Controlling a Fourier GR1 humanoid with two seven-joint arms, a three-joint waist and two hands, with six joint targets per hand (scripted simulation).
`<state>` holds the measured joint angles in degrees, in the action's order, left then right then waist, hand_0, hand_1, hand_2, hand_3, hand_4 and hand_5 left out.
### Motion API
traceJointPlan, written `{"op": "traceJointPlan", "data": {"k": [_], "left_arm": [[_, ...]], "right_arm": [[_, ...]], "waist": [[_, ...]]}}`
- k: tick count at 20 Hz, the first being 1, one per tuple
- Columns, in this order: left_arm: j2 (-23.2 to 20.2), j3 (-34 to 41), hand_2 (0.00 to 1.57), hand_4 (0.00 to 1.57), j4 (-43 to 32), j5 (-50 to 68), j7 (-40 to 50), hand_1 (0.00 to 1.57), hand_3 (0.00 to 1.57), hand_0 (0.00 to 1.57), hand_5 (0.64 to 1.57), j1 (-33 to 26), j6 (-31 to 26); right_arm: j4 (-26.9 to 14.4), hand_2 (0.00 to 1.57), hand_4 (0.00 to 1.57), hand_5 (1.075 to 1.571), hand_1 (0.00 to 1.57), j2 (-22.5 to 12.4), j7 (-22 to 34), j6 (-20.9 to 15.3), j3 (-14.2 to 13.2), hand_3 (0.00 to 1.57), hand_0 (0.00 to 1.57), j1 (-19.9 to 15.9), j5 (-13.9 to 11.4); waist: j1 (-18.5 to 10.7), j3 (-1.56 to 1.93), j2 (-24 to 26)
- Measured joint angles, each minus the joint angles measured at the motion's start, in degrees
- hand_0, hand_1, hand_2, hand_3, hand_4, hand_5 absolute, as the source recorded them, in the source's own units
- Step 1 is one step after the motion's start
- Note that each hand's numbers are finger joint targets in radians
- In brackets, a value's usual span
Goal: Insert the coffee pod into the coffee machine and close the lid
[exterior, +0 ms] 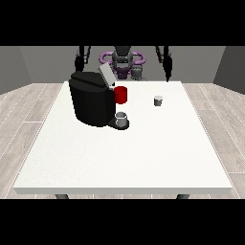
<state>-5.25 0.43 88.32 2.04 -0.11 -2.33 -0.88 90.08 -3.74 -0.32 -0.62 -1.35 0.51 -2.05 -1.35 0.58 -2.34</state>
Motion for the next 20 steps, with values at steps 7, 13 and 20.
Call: {"op": "traceJointPlan", "data": {"k": [7,13,20], "left_arm": [[0.0,-2.1,0.00,0.71,0.6,0.7,-3.5,0.00,0.00,0.00,1.571,0.3,-4.4],[-2.6,-2.0,0.00,0.55,-0.1,-0.3,-5.8,0.00,0.00,0.00,1.571,2.2,-7.7],[-8.6,-0.8,0.00,0.00,-4.4,-7.0,-3.4,0.00,0.00,0.00,1.571,6.5,-7.6]], "right_arm": [[-1.4,0.00,0.33,1.571,0.00,1.0,-2.0,1.2,-0.8,0.00,0.00,0.9,2.7],[-2.1,0.00,0.36,1.571,0.00,1.5,-5.3,2.1,-3.3,0.00,0.00,0.2,6.1],[-2.6,0.00,0.29,1.571,0.00,2.3,-7.7,1.4,-1.6,0.00,0.00,-1.0,4.9]], "waist": [[1.4,-0.47,3.0],[2.3,-0.55,3.1],[4.0,-0.57,0.4]]}}
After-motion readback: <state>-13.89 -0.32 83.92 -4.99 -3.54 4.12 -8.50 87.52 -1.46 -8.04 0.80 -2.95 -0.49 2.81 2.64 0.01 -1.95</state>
